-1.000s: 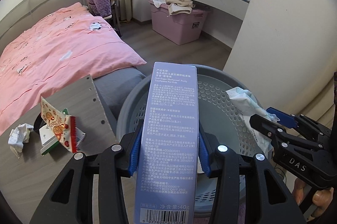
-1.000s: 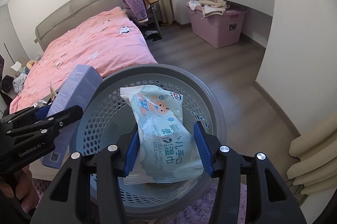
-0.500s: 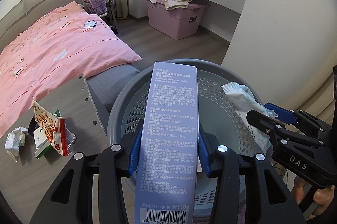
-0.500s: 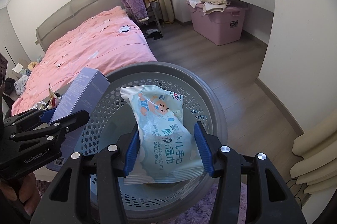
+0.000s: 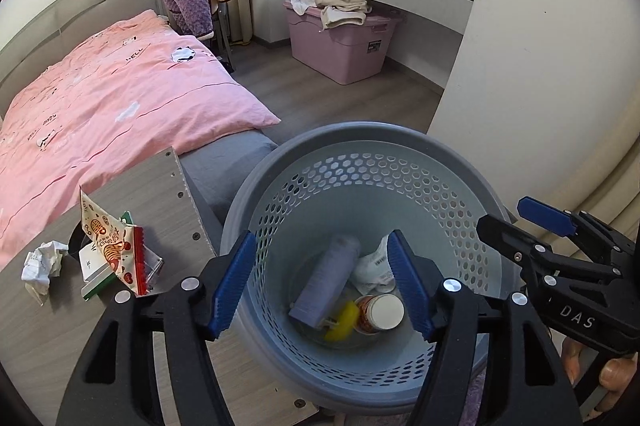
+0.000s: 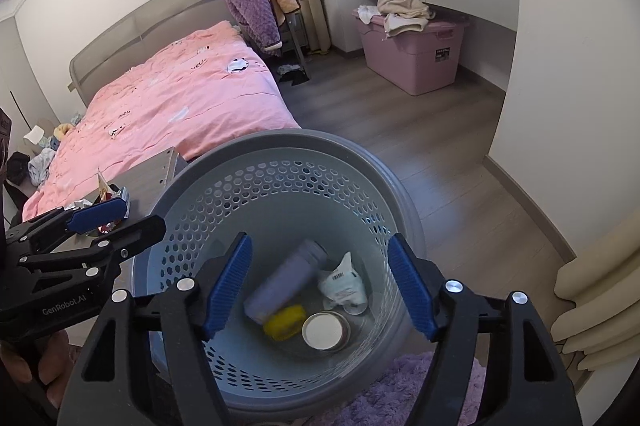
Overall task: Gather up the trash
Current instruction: 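Move both open grippers back to the table toward the snack wrapper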
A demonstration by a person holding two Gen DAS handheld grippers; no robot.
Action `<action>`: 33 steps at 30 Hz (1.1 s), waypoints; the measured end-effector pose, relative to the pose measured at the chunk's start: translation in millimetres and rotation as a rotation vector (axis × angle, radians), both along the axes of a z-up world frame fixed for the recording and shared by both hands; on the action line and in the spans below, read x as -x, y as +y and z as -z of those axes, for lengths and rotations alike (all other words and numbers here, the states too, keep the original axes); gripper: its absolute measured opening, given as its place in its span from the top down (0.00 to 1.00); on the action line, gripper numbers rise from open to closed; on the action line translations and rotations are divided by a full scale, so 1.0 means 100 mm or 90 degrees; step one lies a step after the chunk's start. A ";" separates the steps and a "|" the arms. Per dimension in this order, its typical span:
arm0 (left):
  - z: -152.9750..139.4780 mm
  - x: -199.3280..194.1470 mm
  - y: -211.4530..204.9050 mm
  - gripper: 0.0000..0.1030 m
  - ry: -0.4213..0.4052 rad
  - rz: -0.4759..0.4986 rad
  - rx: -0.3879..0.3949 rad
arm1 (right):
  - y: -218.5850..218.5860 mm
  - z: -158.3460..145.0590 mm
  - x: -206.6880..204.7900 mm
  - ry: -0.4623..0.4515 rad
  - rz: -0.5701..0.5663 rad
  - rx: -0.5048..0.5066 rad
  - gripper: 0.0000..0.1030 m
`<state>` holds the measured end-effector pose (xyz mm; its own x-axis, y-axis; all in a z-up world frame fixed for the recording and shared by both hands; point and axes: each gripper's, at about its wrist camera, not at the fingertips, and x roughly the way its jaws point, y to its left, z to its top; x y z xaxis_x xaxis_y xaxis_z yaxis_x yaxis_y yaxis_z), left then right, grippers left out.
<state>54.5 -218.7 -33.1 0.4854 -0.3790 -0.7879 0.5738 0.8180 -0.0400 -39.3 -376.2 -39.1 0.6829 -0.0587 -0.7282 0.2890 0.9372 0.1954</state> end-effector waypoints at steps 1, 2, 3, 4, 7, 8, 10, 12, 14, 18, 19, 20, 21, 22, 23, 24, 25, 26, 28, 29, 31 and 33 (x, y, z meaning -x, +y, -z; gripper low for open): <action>0.00 0.00 0.01 0.36 0.000 -0.001 0.000 | 0.01 0.00 0.00 0.000 -0.001 0.000 0.33; -0.01 0.00 0.01 0.36 0.000 -0.002 0.001 | 0.00 0.00 0.00 0.000 -0.001 0.000 0.33; -0.01 0.00 0.02 0.36 0.001 -0.003 0.002 | 0.00 -0.01 0.00 -0.001 -0.001 0.000 0.33; -0.01 0.00 0.02 0.35 0.001 -0.003 0.002 | 0.00 0.00 -0.01 -0.001 -0.001 0.000 0.33; -0.03 0.00 0.02 0.35 -0.001 -0.005 0.004 | 0.01 -0.01 -0.01 -0.001 -0.002 -0.002 0.33; -0.03 0.00 0.02 0.34 -0.002 -0.006 0.004 | 0.01 -0.01 0.00 -0.001 -0.003 -0.002 0.33; -0.03 -0.01 0.03 0.34 -0.001 -0.008 0.005 | 0.02 -0.02 0.00 0.000 -0.004 -0.003 0.33; -0.02 -0.01 0.05 0.34 0.001 -0.010 0.006 | 0.01 -0.02 0.00 0.000 -0.006 -0.005 0.33; -0.03 -0.01 0.06 0.34 0.001 -0.013 0.007 | 0.02 -0.02 -0.02 0.001 -0.008 -0.007 0.33; -0.04 0.00 0.07 0.34 0.000 -0.018 0.009 | 0.04 -0.01 -0.04 0.003 -0.012 -0.008 0.33; -0.04 0.00 0.08 0.34 -0.001 -0.020 0.010 | 0.04 -0.01 -0.04 0.003 -0.013 -0.009 0.33; -0.05 -0.01 0.09 0.34 -0.001 -0.021 0.011 | 0.05 -0.01 -0.05 0.004 -0.014 -0.011 0.33; -0.05 -0.01 0.11 0.33 -0.002 -0.024 0.012 | 0.06 -0.01 -0.05 0.004 -0.015 -0.012 0.33; -0.05 -0.01 0.13 0.33 -0.003 -0.027 0.014 | 0.06 -0.01 -0.05 0.003 -0.017 -0.014 0.33; -0.06 -0.01 0.15 0.33 -0.004 -0.031 0.015 | 0.07 -0.02 -0.05 0.003 -0.019 -0.016 0.33; -0.06 -0.02 0.18 0.33 -0.005 -0.035 0.017 | 0.08 -0.02 -0.05 0.002 -0.020 -0.017 0.32; -0.07 -0.02 0.21 0.33 -0.007 -0.040 0.020 | 0.09 -0.02 -0.06 0.002 -0.023 -0.017 0.32; -0.08 -0.03 0.24 0.33 -0.008 -0.046 0.022 | 0.11 -0.02 -0.07 0.002 -0.026 -0.017 0.32; -0.10 -0.05 0.31 0.33 -0.013 -0.059 0.024 | 0.15 -0.03 -0.08 0.001 -0.034 -0.016 0.31; -0.11 -0.05 0.35 0.33 -0.014 -0.065 0.025 | 0.17 -0.04 -0.10 0.001 -0.038 -0.017 0.31; -0.13 -0.09 0.44 0.33 -0.017 -0.081 0.029 | 0.21 -0.05 -0.13 0.000 -0.049 -0.019 0.31; -0.14 -0.11 0.54 0.33 -0.021 -0.097 0.031 | 0.27 -0.07 -0.17 0.000 -0.060 -0.018 0.31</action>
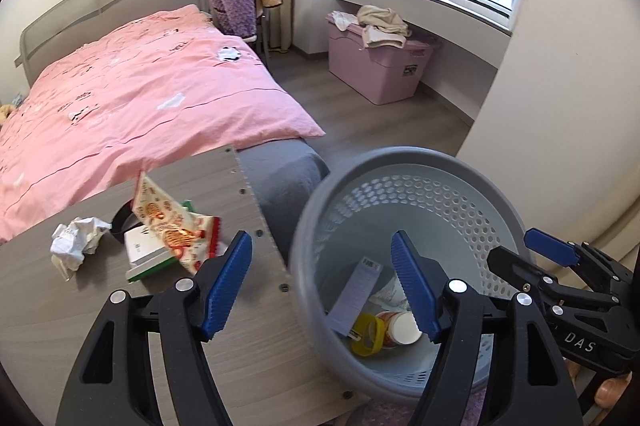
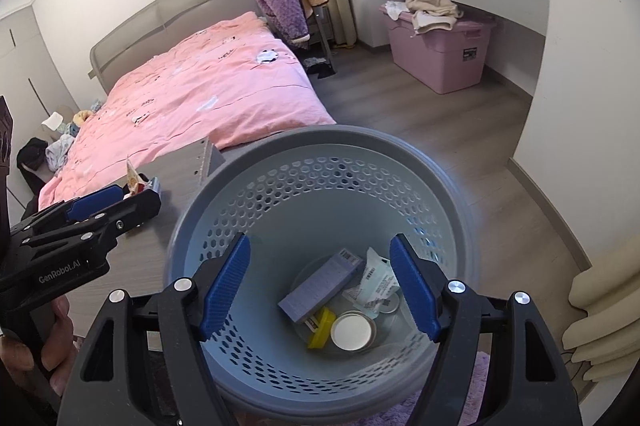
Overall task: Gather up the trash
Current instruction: 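Move both open grippers back to the table toward the snack wrapper, then grasp the red-and-white snack wrapper with the right gripper and lift it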
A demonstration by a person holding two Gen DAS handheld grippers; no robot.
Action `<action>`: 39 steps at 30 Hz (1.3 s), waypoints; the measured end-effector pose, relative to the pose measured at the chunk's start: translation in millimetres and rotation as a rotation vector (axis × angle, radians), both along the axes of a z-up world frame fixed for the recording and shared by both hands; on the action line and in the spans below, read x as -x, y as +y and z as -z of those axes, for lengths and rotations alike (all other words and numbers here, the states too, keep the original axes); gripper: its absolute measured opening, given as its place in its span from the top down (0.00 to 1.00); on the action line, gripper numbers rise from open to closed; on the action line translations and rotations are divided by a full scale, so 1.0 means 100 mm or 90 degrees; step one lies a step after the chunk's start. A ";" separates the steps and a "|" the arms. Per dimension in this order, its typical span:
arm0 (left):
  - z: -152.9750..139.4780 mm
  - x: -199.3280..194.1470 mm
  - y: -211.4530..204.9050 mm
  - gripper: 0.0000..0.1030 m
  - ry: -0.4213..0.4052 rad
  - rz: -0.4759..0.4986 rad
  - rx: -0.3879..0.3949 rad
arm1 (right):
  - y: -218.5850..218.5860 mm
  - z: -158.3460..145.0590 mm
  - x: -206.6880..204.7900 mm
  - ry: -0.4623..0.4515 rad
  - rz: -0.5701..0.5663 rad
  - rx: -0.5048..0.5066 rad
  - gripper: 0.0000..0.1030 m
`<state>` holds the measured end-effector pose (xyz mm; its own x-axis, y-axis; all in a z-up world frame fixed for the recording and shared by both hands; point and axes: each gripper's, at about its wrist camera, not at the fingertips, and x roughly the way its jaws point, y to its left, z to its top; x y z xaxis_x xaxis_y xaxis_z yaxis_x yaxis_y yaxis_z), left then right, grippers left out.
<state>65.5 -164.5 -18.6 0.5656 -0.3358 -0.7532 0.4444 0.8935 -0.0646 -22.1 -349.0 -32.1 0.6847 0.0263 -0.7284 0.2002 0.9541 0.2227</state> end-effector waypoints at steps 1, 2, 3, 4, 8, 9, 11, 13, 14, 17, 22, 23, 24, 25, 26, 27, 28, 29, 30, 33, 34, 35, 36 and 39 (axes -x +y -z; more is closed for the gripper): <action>-0.01 -0.01 0.06 0.33 -0.003 -0.009 -0.001 | 0.04 -0.01 -0.03 -0.001 -0.006 0.001 0.31; -0.03 -0.03 0.11 0.33 -0.006 -0.016 0.000 | 0.07 -0.02 -0.06 -0.002 -0.013 0.003 0.31; -0.04 -0.05 0.19 0.33 -0.009 -0.026 0.001 | 0.10 -0.03 -0.08 -0.003 -0.019 0.003 0.31; -0.06 -0.07 0.25 0.33 -0.012 -0.037 0.003 | 0.14 -0.05 -0.12 -0.005 -0.026 0.003 0.31; -0.11 -0.14 0.54 0.33 -0.021 -0.081 0.006 | 0.32 -0.10 -0.26 -0.010 -0.059 0.004 0.31; -0.12 -0.16 0.63 0.33 -0.023 -0.092 0.006 | 0.36 -0.12 -0.31 -0.011 -0.066 0.003 0.31; -0.13 -0.20 0.78 0.33 -0.028 -0.114 0.005 | 0.47 -0.15 -0.41 -0.013 -0.086 0.004 0.31; -0.12 -0.23 0.97 0.33 -0.031 -0.138 0.002 | 0.58 -0.19 -0.50 -0.016 -0.104 0.007 0.31; -0.12 -0.24 1.04 0.33 -0.031 -0.149 0.000 | 0.65 -0.21 -0.55 -0.017 -0.116 0.010 0.31; -0.09 -0.26 1.31 0.33 -0.030 -0.186 -0.003 | 0.85 -0.24 -0.72 -0.017 -0.149 0.016 0.31; -0.05 -0.29 1.67 0.33 -0.024 -0.233 -0.006 | 1.20 -0.27 -0.96 -0.009 -0.206 0.025 0.31; -0.04 -0.30 1.73 0.33 -0.023 -0.240 -0.006 | 1.25 -0.26 -1.00 -0.004 -0.216 0.026 0.31; -0.03 -0.30 1.78 0.33 -0.022 -0.247 -0.007 | 1.32 -0.25 -1.05 0.001 -0.228 0.026 0.31; -0.02 -0.31 1.84 0.33 -0.022 -0.255 -0.007 | 1.39 -0.24 -1.10 0.007 -0.239 0.026 0.31; -0.01 -0.32 1.89 0.33 -0.022 -0.260 -0.007 | 1.45 -0.23 -1.14 0.011 -0.248 0.028 0.31; 0.00 -0.31 1.93 0.33 -0.020 -0.265 -0.006 | 1.51 -0.21 -1.19 0.016 -0.257 0.030 0.31; 0.01 -0.30 1.97 0.33 -0.018 -0.270 -0.005 | 1.58 -0.19 -1.24 0.024 -0.266 0.033 0.31; 0.03 -0.30 2.01 0.33 -0.016 -0.274 -0.003 | 1.63 -0.18 -1.29 0.029 -0.273 0.034 0.31; 0.04 -0.31 2.04 0.33 -0.014 -0.278 -0.002 | 1.69 -0.17 -1.33 0.034 -0.279 0.035 0.31; 0.08 -0.31 2.12 0.33 -0.008 -0.287 0.005 | 1.86 -0.11 -1.46 0.052 -0.295 0.047 0.31; 0.09 -0.31 2.15 0.33 -0.006 -0.290 0.007 | 1.89 -0.08 -1.47 0.056 -0.299 0.051 0.31; 0.09 -0.31 2.17 0.33 -0.004 -0.292 0.008 | 1.93 -0.05 -1.51 0.063 -0.303 0.057 0.31; 0.09 -0.31 2.19 0.33 -0.004 -0.293 0.010 | 1.96 -0.03 -1.53 0.067 -0.304 0.061 0.31; 0.10 -0.31 2.23 0.33 -0.003 -0.297 0.015 | 2.03 0.03 -1.60 0.081 -0.309 0.069 0.31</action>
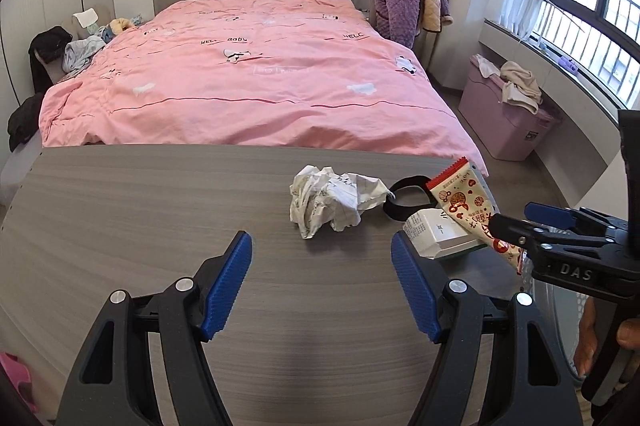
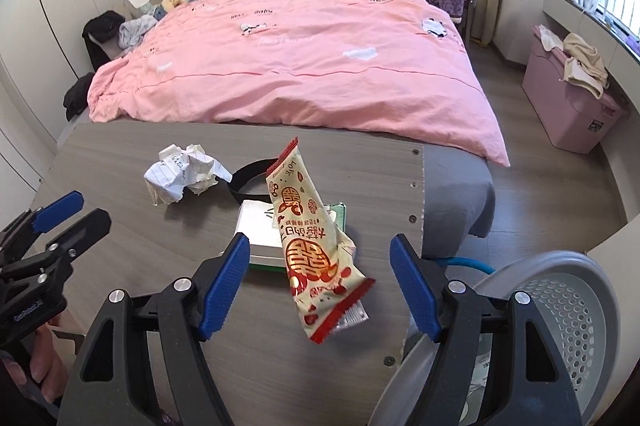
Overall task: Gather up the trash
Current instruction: 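Grasp the red-and-white snack wrapper with the right gripper and lift it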
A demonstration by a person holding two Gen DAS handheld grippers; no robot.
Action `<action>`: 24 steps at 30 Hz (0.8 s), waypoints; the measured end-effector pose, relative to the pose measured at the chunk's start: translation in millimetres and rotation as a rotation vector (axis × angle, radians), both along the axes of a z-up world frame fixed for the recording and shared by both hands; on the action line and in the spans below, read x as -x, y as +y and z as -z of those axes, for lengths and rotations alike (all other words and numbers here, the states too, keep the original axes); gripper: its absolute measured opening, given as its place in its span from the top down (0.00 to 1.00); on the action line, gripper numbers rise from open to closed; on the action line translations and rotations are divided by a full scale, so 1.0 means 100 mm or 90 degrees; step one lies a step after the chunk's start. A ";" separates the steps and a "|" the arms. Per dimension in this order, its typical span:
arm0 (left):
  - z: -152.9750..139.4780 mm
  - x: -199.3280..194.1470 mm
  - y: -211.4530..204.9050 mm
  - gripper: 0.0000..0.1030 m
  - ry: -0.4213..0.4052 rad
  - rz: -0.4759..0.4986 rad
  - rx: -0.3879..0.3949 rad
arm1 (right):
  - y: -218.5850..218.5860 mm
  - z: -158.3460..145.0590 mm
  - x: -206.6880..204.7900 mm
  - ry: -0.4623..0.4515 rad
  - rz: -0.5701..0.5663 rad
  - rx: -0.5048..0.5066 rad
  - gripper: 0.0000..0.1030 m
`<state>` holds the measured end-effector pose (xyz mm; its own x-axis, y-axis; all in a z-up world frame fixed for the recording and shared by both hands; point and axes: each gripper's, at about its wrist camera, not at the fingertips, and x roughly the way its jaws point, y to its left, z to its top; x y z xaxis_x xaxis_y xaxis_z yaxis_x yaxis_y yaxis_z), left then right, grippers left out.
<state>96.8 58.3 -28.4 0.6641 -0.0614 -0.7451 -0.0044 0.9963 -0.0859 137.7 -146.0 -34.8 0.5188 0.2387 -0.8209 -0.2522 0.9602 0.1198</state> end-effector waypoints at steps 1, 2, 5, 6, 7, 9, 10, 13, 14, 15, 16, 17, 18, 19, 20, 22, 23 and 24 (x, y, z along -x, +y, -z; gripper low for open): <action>0.00 0.00 0.02 0.33 0.000 -0.001 0.002 | 0.02 0.02 -0.02 0.003 -0.001 0.003 0.31; 0.00 0.00 0.03 0.33 0.001 -0.002 0.004 | 0.03 0.03 -0.04 0.006 -0.001 0.005 0.31; 0.02 -0.01 0.05 0.33 0.004 -0.006 0.009 | 0.07 0.08 -0.10 0.016 -0.002 0.013 0.31; 0.03 -0.01 0.06 0.33 0.005 -0.007 0.011 | 0.07 0.10 -0.12 0.020 -0.001 0.016 0.31; 0.03 -0.01 0.07 0.33 0.005 -0.007 0.012 | 0.07 0.12 -0.14 0.024 0.000 0.019 0.32; 0.03 -0.01 0.08 0.33 0.006 -0.008 0.014 | 0.07 0.16 -0.16 0.033 0.001 0.026 0.34; 0.03 0.00 0.09 0.33 0.006 -0.009 0.015 | 0.08 0.18 -0.17 0.036 0.001 0.028 0.35; 0.03 -0.01 0.10 0.33 0.006 -0.011 0.017 | 0.08 0.21 -0.18 0.043 0.002 0.031 0.40; 0.03 -0.01 0.10 0.33 0.006 -0.012 0.018 | 0.08 0.22 -0.18 0.045 0.001 0.031 0.43; 0.03 0.00 0.11 0.33 0.006 -0.013 0.019 | 0.09 0.22 -0.17 0.047 -0.002 0.031 0.45; 0.04 -0.01 0.11 0.33 0.007 -0.013 0.020 | 0.10 0.23 -0.17 0.050 -0.005 0.032 0.47; 0.04 0.00 0.11 0.33 0.007 -0.013 0.020 | 0.11 0.23 -0.16 0.051 -0.008 0.032 0.49; 0.04 0.00 0.11 0.33 0.007 -0.014 0.020 | 0.11 0.24 -0.15 0.052 -0.010 0.032 0.51; 0.03 0.00 0.11 0.33 0.007 -0.013 0.020 | 0.12 0.24 -0.14 0.054 -0.012 0.031 0.56; 0.03 0.00 0.11 0.33 0.007 -0.013 0.020 | 0.12 0.25 -0.13 0.057 -0.014 0.028 0.60; 0.03 0.00 0.11 0.33 0.006 -0.013 0.020 | 0.13 0.25 -0.11 0.060 -0.017 0.024 0.61; 0.03 0.00 0.11 0.33 0.006 -0.013 0.020 | 0.14 0.25 -0.10 0.060 -0.018 0.021 0.61; 0.03 0.01 0.11 0.33 0.005 -0.013 0.020 | 0.14 0.25 -0.09 0.061 -0.019 0.019 0.62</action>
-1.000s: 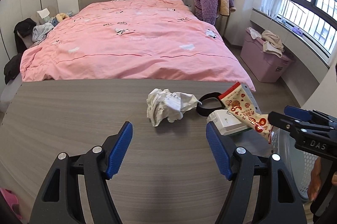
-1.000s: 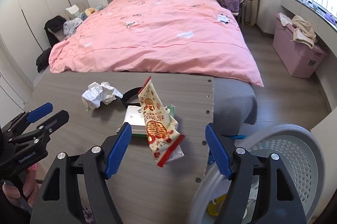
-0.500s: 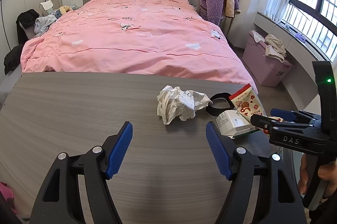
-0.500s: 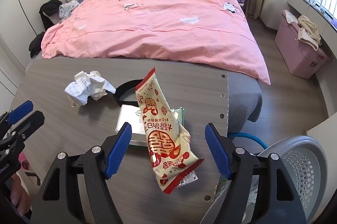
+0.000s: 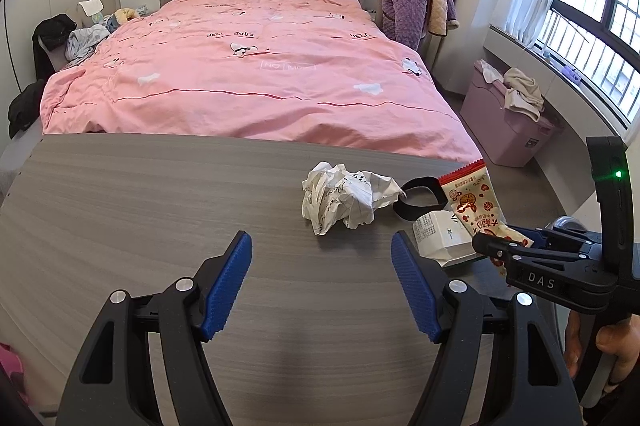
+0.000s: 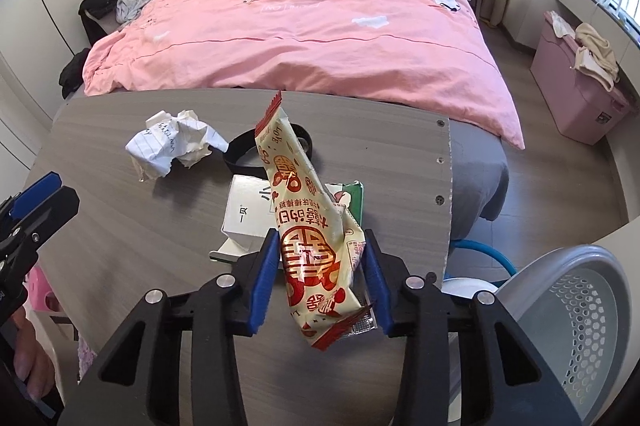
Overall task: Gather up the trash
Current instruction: 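Grasp the red-and-white snack wrapper with the right gripper and lift it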
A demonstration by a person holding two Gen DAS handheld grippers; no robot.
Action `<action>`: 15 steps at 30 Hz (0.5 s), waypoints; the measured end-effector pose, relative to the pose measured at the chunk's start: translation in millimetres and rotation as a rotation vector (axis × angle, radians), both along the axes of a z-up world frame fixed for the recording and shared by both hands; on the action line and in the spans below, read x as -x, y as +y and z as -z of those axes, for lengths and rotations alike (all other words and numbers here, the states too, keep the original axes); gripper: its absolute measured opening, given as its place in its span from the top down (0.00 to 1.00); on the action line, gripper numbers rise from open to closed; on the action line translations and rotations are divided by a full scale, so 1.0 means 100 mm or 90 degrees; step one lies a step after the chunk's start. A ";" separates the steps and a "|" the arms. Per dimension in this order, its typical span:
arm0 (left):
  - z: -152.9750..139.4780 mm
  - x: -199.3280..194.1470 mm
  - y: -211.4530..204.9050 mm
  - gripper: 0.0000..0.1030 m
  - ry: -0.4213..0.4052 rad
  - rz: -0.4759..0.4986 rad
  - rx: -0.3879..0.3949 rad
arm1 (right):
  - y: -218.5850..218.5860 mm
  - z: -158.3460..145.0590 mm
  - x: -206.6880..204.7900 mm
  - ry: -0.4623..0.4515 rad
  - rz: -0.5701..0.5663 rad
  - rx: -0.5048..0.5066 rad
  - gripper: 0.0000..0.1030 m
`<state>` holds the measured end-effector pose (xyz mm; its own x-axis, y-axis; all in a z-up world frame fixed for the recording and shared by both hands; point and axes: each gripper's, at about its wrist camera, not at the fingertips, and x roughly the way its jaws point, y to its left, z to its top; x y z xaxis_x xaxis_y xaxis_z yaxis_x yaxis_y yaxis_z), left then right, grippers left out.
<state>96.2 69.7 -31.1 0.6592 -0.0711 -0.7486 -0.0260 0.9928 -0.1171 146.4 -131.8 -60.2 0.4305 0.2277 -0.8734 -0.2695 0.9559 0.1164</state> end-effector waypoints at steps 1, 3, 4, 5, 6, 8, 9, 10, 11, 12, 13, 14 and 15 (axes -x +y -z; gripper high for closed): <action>0.00 0.00 0.00 0.33 0.000 0.000 0.000 | 0.00 0.00 0.02 0.002 -0.001 -0.004 0.63; 0.00 0.00 0.00 0.33 0.000 0.000 0.000 | 0.01 0.00 0.05 0.004 -0.005 -0.015 0.64; 0.00 0.00 0.00 0.33 0.000 0.001 0.000 | 0.02 0.00 0.08 0.007 -0.007 -0.021 0.64; -0.01 0.01 -0.01 0.33 -0.001 0.001 0.000 | 0.03 0.00 0.10 0.009 -0.010 -0.027 0.65; -0.01 0.01 -0.01 0.33 -0.001 0.002 0.000 | 0.04 0.01 0.13 0.013 -0.012 -0.032 0.65; -0.01 0.03 -0.01 0.33 -0.001 0.003 0.001 | 0.06 0.02 0.18 0.019 -0.016 -0.044 0.65; -0.01 0.03 -0.01 0.33 -0.001 0.004 0.001 | 0.07 0.02 0.20 0.022 -0.018 -0.051 0.65; -0.02 0.04 -0.01 0.33 -0.001 0.005 0.001 | 0.08 0.02 0.22 0.023 -0.019 -0.056 0.65; -0.02 0.05 -0.01 0.33 -0.002 0.005 0.001 | 0.08 0.02 0.25 0.024 -0.018 -0.063 0.65; -0.02 0.06 -0.01 0.33 -0.001 0.007 0.001 | 0.07 0.02 0.28 0.024 -0.017 -0.069 0.65; -0.01 0.06 -0.02 0.33 0.000 0.008 0.000 | 0.06 0.01 0.31 0.022 -0.013 -0.075 0.65; -0.01 0.07 -0.02 0.33 0.000 0.009 0.000 | 0.04 0.00 0.34 0.020 -0.009 -0.081 0.65; 0.00 0.08 -0.03 0.33 0.002 0.012 -0.001 | 0.03 -0.01 0.37 0.018 -0.004 -0.087 0.65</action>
<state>88.6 66.3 -30.6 0.6556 -0.0827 -0.7506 -0.0075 0.9932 -0.1160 109.3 -129.2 -59.3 0.4040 0.3482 -0.8459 -0.2697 0.9290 0.2536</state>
